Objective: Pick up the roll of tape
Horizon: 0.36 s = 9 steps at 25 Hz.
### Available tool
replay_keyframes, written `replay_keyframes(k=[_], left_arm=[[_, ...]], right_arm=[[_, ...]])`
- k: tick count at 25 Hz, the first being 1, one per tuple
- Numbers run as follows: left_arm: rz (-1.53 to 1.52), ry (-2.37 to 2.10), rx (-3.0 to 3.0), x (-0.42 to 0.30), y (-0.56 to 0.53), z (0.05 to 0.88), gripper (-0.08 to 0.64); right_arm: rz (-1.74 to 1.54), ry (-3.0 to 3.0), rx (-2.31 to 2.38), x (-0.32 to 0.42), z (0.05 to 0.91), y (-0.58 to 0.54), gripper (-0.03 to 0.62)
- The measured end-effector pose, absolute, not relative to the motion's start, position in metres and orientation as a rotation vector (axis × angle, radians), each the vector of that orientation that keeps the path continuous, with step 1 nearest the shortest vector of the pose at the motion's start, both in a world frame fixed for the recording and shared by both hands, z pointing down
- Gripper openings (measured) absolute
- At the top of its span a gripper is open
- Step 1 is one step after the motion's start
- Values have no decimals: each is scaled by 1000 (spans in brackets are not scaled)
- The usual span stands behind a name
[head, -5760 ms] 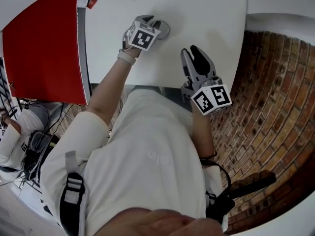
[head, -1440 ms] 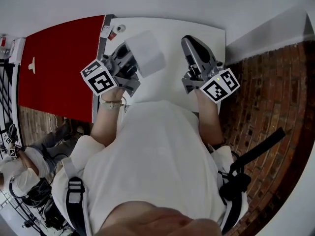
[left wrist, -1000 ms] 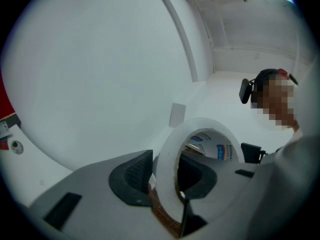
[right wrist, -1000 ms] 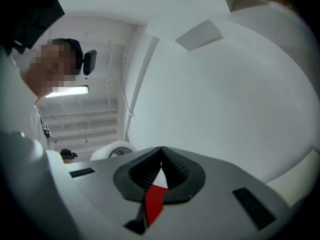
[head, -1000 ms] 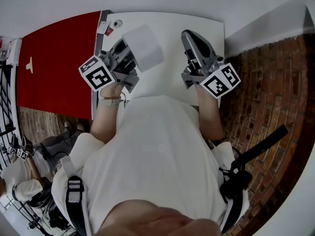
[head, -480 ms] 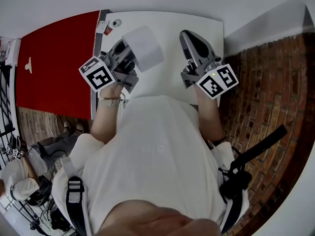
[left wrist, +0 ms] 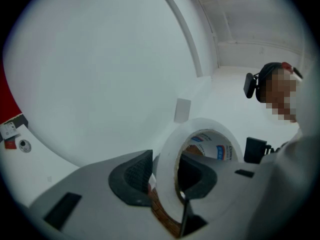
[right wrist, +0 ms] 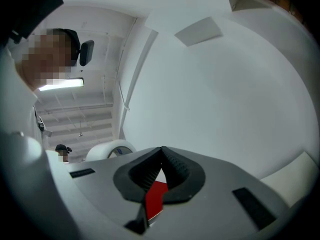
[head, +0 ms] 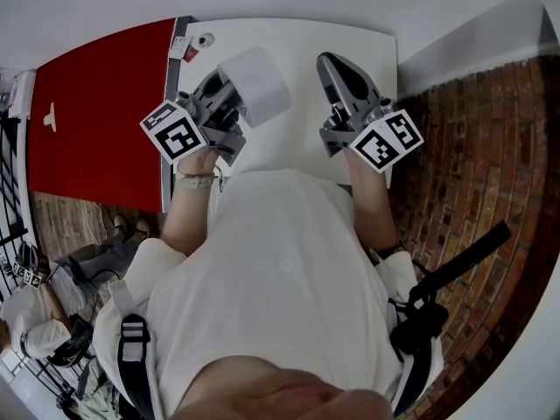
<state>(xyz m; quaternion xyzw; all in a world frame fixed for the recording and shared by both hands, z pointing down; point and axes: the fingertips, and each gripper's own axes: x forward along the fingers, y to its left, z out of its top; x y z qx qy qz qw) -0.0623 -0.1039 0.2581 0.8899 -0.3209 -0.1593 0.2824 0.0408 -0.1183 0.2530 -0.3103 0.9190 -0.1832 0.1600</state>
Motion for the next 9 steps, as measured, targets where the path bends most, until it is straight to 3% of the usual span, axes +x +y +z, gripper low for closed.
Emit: replay_keyframes(k=[9], left_arm=[[-408, -860, 2361, -63, -109, 263, 112]], right_arm=[[-522, 2615, -903, 43, 252, -120, 21]])
